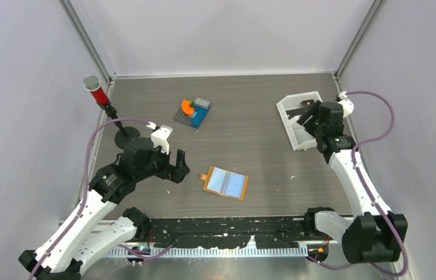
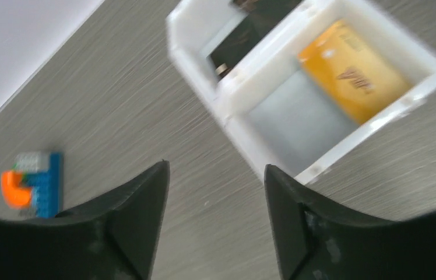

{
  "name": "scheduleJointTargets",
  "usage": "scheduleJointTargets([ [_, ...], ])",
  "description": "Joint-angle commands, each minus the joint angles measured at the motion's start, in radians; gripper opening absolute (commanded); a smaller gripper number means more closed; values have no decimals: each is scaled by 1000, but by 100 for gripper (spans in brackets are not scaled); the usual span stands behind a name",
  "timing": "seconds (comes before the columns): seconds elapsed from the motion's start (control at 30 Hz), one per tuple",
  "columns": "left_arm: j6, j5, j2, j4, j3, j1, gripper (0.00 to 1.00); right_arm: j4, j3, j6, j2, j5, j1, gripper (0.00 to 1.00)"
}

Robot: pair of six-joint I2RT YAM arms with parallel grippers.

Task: Take the credit cards out of the card holder
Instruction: Reset both arms

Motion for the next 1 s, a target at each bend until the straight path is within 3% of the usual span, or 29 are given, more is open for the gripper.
scheduleJointTargets([
  [0.0,-29,-11,-45,79,36,-3,99,-35,-13,-88,-123,24,154,84],
  [0.03,-37,-17,-54,85,34,-3,99,-44,-17,-97,-141,26,201,94],
  [0.07,-48,-25,-61,91,32,-3,99,-51,-25,-101,-171,22,223,98],
  [0.23,-101,-35,-89,128,19,-3,99,-99,-60,-159,-244,-80,351,96],
  [0.57,-155,-56,-153,209,-34,-2,99,-141,-156,-190,-491,-378,411,95],
  [0.97,-183,-114,-215,230,-57,-3,99,-132,-124,-178,-605,-437,412,96],
])
